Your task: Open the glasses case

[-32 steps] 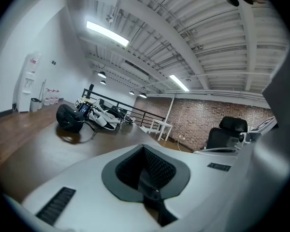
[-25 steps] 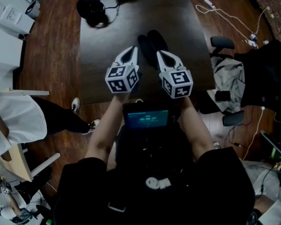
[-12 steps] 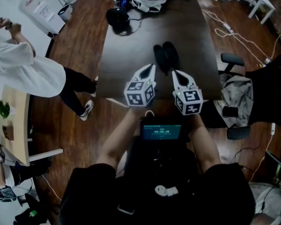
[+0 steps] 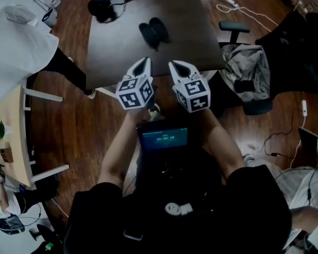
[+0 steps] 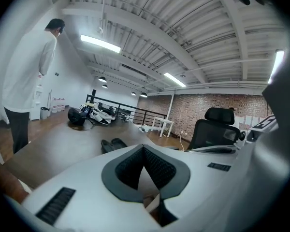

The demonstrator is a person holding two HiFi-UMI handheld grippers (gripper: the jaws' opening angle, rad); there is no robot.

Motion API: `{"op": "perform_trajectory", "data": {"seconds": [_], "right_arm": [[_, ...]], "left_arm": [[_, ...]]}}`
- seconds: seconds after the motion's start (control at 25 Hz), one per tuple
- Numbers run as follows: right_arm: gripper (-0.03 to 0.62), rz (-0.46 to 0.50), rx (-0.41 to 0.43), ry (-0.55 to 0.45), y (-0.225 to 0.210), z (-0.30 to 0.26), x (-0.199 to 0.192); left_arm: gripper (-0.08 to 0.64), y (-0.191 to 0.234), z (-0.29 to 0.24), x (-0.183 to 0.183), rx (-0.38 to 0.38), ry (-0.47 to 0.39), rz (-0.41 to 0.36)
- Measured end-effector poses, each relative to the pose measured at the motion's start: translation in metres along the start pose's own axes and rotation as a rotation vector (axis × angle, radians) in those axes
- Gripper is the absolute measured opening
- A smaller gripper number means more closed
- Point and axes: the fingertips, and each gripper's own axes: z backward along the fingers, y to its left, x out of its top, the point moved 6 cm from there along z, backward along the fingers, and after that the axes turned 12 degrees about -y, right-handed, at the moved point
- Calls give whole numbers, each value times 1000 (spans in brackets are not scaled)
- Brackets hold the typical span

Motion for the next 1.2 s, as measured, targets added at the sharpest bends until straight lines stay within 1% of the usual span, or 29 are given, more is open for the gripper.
{"op": "perform_trajectory", "data": {"seconds": [0.24, 0.52, 0.8, 1.04, 1.2], "right_arm": [[5, -21, 3, 0, 13, 41, -5], [5, -35, -4, -4, 27, 60, -5], [5, -15, -16, -5, 51, 65, -6], [5, 9, -38, 4, 98, 78, -3], [5, 15, -83, -22, 121, 84, 4]], "left_arm": [[0, -29, 29, -5, -3, -1, -4], [0, -36, 49, -6, -12, -2, -5], [0, -28, 72, -2, -24, -20, -8], [0, -13, 117, 10, -34, -31, 0], [0, -2, 141, 21, -33, -52, -6]]}}
